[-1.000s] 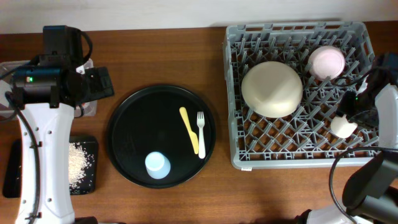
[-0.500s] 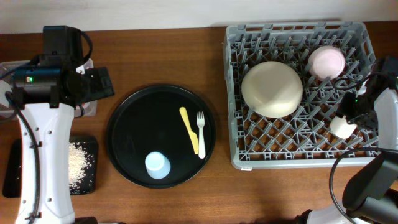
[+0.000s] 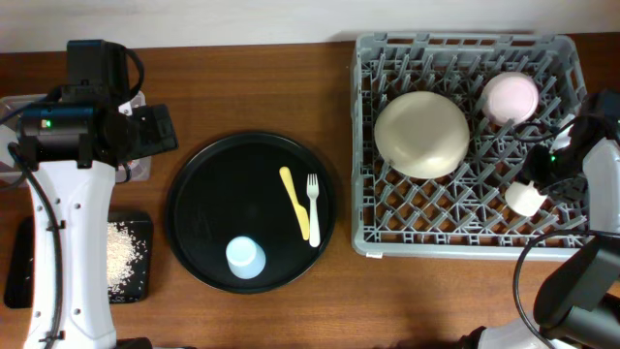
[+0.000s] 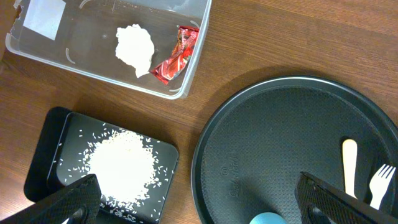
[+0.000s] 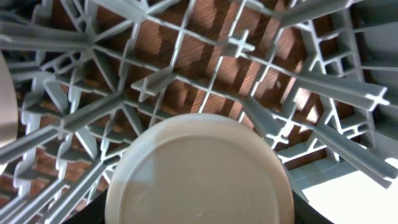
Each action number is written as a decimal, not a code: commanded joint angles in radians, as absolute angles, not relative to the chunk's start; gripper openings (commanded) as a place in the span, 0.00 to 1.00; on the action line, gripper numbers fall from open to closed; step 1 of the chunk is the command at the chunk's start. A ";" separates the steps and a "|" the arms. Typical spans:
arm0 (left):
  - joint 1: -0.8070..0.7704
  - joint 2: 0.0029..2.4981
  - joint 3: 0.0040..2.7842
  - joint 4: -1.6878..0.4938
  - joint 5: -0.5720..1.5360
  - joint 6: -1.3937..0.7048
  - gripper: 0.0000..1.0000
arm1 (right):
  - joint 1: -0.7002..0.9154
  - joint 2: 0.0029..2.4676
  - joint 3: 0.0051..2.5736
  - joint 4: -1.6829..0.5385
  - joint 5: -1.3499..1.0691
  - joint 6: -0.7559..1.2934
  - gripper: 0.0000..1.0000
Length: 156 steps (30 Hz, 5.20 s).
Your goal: Sort waste into correct bins and load items into the dishwasher rack
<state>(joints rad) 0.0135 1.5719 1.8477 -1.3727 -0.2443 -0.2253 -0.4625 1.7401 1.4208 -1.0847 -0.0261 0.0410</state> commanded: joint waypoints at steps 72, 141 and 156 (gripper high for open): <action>0.016 1.570 1.856 -1.371 -0.255 -0.231 0.99 | -0.453 1.660 1.440 -1.139 -0.043 0.111 0.04; 0.016 1.570 1.856 -1.371 -0.255 -0.231 0.99 | -1.028 1.691 1.214 -0.985 -0.077 0.533 0.04; 0.016 1.570 1.856 -1.371 -0.255 -0.231 0.99 | -1.028 1.691 1.214 -0.868 -0.203 0.529 0.04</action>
<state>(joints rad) 0.0135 1.5719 1.8477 -1.3724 -0.2443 -0.2253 -1.0271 1.6859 1.2198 -0.8749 -0.1810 0.5236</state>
